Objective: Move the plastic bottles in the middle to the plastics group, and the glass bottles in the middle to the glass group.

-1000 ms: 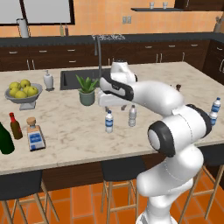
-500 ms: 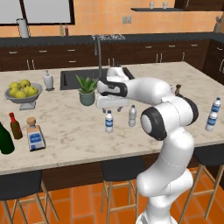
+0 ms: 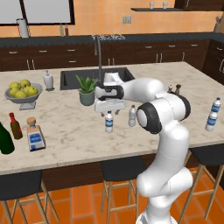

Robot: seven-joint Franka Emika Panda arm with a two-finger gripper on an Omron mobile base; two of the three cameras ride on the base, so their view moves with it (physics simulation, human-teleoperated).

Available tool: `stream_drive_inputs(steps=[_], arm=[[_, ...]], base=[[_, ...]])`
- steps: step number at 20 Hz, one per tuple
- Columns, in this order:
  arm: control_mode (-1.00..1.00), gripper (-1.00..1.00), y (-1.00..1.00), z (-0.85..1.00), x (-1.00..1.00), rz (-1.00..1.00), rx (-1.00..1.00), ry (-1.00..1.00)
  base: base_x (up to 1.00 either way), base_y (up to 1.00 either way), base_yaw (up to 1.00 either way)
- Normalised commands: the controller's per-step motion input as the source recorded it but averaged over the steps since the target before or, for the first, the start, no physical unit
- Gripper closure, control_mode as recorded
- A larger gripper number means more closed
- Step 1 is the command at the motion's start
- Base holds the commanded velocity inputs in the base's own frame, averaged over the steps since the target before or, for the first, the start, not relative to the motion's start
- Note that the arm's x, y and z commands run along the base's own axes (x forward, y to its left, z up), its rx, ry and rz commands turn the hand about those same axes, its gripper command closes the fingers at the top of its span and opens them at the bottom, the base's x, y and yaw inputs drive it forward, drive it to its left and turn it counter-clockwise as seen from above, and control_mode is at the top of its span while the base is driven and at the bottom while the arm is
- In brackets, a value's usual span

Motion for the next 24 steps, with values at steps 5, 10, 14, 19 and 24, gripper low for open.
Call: stream_drive_inputs(steps=[5, 10, 14, 19, 24], arm=[[-1.0, -1.0, 0.0, -0.11, 0.01, 0.05, 0.0, 0.0], [-1.0, -1.0, 0.0, 0.0, -0.02, 0.02, 0.0, 0.0], [-1.0, 1.0, 0.0, -0.04, 0.0, 0.0, 0.0, -0.01], [-1.0, 1.0, 0.0, -0.42, 0.01, 0.0, 0.0, -0.07], [-1.0, 1.0, -0.05, 0.3, -0.3, 0.0, 0.0, 0.0]], base=[[0.0, 0.0, 0.0], [0.0, 0.0, 0.0], [0.0, 0.0, 0.0], [0.0, 0.0, 0.0], [0.0, 0.0, 0.0]])
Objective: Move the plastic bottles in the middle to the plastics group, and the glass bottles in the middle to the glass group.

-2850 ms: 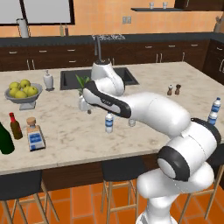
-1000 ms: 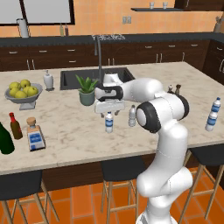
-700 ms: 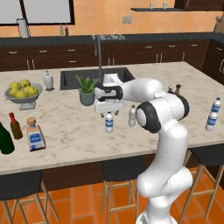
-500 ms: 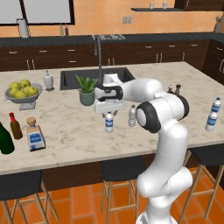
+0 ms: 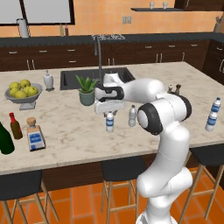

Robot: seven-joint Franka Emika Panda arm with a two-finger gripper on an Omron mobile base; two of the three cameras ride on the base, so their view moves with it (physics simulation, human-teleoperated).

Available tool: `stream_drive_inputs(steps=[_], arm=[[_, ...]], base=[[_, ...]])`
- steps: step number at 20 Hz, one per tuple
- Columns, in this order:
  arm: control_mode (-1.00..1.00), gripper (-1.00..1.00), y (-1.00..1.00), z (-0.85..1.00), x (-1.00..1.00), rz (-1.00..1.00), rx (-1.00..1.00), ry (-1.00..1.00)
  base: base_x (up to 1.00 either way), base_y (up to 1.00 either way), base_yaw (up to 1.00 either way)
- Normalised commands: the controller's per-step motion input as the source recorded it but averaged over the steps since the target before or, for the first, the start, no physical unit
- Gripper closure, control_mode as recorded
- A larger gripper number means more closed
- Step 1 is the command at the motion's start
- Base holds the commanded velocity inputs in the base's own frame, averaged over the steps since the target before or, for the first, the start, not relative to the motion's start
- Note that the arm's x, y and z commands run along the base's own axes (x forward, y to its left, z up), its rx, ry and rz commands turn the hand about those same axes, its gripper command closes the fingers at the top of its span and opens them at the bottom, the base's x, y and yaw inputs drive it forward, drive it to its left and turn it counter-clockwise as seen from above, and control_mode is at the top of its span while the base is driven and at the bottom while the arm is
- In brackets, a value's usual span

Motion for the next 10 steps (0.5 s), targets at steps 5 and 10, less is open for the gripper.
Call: stream_drive_inputs(steps=[5, 10], arm=[[-1.0, 1.0, -0.36, 0.45, -0.66, 0.0, 0.0, 0.0], [-1.0, 1.0, -0.64, 0.25, -0.75, 0.0, 0.0, 0.0]], base=[[0.0, 0.0, 0.0], [0.0, 0.0, 0.0]])
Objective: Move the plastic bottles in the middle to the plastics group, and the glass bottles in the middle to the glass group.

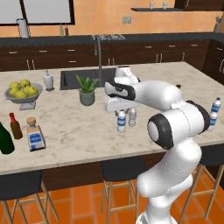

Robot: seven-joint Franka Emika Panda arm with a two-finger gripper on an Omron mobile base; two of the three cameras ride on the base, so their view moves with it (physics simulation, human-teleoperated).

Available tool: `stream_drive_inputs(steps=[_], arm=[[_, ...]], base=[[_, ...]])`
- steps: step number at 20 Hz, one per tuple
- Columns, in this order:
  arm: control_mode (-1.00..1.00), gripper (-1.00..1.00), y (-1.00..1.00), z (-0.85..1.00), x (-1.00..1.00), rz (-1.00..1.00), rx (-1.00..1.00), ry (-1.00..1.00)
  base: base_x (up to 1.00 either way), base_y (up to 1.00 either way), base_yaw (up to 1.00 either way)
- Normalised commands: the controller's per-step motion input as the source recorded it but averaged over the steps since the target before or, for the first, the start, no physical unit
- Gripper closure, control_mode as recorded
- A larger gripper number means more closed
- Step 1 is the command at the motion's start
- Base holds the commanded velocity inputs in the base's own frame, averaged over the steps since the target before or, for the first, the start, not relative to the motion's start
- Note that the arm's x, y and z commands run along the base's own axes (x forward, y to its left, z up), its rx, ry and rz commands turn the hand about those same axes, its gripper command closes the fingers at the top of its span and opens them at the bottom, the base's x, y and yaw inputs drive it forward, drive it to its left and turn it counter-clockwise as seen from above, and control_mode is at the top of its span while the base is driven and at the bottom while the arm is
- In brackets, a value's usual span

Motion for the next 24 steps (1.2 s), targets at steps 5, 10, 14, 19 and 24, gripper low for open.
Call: stream_drive_inputs(steps=[5, 10, 14, 19, 24], arm=[[-1.0, 1.0, -0.9, 0.21, -0.54, 0.0, 0.0, 0.0], [-1.0, 1.0, -1.0, 0.27, -0.38, 0.0, 0.0, 0.0], [-1.0, 1.0, -1.0, 0.26, -0.32, 0.0, 0.0, 0.0], [-1.0, 1.0, -1.0, 0.19, -0.28, 0.0, -0.01, 0.0], [-1.0, 1.0, -1.0, 0.02, -0.24, -0.01, -0.04, 0.0]], base=[[0.0, 0.0, 0.0], [0.0, 0.0, 0.0], [0.0, 0.0, 0.0], [0.0, 0.0, 0.0], [0.0, 0.0, 0.0]])
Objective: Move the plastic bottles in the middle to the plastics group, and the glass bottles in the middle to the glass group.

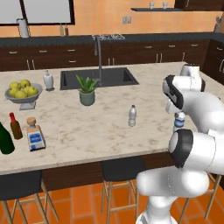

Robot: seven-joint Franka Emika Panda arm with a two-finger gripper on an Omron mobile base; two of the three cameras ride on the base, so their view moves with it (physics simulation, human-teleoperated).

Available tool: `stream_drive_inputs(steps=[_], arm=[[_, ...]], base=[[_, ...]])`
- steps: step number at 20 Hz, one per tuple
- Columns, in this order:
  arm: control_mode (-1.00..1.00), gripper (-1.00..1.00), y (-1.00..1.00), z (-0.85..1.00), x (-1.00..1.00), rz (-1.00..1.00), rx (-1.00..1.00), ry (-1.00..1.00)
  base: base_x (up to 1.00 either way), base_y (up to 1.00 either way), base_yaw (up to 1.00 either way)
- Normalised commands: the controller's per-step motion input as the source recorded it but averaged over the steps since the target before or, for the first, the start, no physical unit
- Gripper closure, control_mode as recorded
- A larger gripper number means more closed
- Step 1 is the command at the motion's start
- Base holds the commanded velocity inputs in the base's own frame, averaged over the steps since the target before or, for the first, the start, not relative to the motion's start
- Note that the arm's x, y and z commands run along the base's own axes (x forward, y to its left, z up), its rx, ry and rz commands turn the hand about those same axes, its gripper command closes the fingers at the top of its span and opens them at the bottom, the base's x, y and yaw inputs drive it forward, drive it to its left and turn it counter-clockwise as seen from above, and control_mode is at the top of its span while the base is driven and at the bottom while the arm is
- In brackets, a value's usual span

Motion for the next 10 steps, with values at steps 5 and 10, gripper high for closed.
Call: stream_drive_inputs(steps=[5, 10], arm=[[-1.0, 1.0, -0.85, 0.02, 0.1, -0.02, -0.05, 0.0], [-1.0, 1.0, -0.64, 0.04, 0.48, -0.01, -0.02, -0.03]], base=[[0.0, 0.0, 0.0], [0.0, 0.0, 0.0]])
